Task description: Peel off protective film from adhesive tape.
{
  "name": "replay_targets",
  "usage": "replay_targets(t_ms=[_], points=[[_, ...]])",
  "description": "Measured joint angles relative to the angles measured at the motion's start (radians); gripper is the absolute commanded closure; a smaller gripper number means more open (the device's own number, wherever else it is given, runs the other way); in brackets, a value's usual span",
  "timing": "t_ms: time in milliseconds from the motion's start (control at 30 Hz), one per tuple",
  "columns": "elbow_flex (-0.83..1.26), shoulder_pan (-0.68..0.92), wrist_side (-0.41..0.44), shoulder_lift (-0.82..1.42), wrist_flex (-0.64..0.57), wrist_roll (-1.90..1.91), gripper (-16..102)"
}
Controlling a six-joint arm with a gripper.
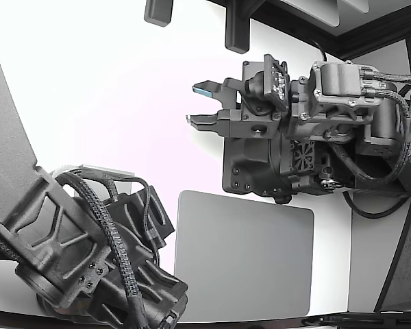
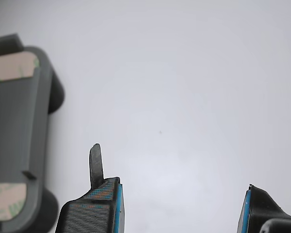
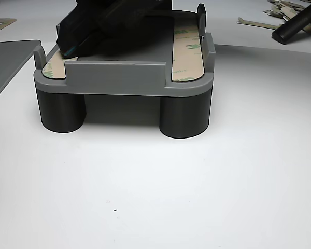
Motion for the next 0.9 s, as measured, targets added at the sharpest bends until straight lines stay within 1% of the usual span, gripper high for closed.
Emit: replay_targets(t_ms=[67, 167, 267, 467, 600, 733, 900], points=[[0.008, 0.009, 0.012, 0.002, 0.008, -0.006, 97], [0.035, 0.097, 0.064, 0.002, 0.017, -0.095, 97], [0.035, 0.170, 0.069, 0.002, 0.017, -0.258, 97], [0.035, 0.179, 0.071, 0.002, 0.014, -0.782, 97], [0.035, 0.179, 0.075, 0.002, 0.003, -1.058, 97], [0.035, 0.184, 0.086, -0.014, -0.020, -1.215, 97], [0.035, 0.225, 0.135, -0.094, -0.081, -1.273, 97]])
